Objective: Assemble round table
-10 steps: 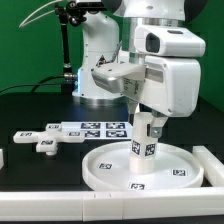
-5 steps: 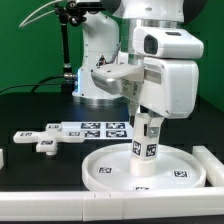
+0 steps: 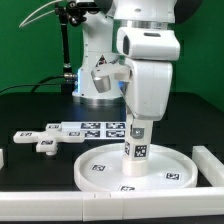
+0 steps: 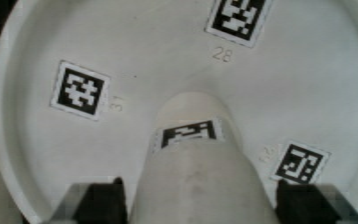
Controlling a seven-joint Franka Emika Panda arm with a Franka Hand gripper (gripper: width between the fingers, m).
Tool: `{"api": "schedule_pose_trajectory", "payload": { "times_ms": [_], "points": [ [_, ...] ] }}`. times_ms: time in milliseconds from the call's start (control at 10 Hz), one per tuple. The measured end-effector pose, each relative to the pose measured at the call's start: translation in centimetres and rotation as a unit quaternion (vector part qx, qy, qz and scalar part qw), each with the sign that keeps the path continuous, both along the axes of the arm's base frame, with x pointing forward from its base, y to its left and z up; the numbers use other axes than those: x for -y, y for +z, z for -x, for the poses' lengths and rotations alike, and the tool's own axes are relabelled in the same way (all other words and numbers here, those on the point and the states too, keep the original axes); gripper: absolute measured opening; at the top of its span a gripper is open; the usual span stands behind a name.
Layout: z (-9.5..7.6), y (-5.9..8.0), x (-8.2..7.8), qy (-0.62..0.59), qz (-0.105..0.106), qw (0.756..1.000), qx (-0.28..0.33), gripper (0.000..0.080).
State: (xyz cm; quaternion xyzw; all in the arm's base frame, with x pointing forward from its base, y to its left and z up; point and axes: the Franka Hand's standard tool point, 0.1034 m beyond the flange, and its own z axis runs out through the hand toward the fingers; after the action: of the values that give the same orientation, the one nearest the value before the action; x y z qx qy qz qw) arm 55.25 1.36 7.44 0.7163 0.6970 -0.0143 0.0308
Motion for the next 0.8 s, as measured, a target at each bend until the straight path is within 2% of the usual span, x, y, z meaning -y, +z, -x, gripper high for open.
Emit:
{"api": "schedule_pose_trajectory", "payload": {
  "times_ms": [500, 800],
  "points": [
    [0.01, -0.01, -0.04, -0.152, -0.003, 0.988, 0.010, 0.0409],
    [0.06, -0.05, 0.47, -0.279, -0.022, 0.960, 0.010, 0.0409]
  ]
}}
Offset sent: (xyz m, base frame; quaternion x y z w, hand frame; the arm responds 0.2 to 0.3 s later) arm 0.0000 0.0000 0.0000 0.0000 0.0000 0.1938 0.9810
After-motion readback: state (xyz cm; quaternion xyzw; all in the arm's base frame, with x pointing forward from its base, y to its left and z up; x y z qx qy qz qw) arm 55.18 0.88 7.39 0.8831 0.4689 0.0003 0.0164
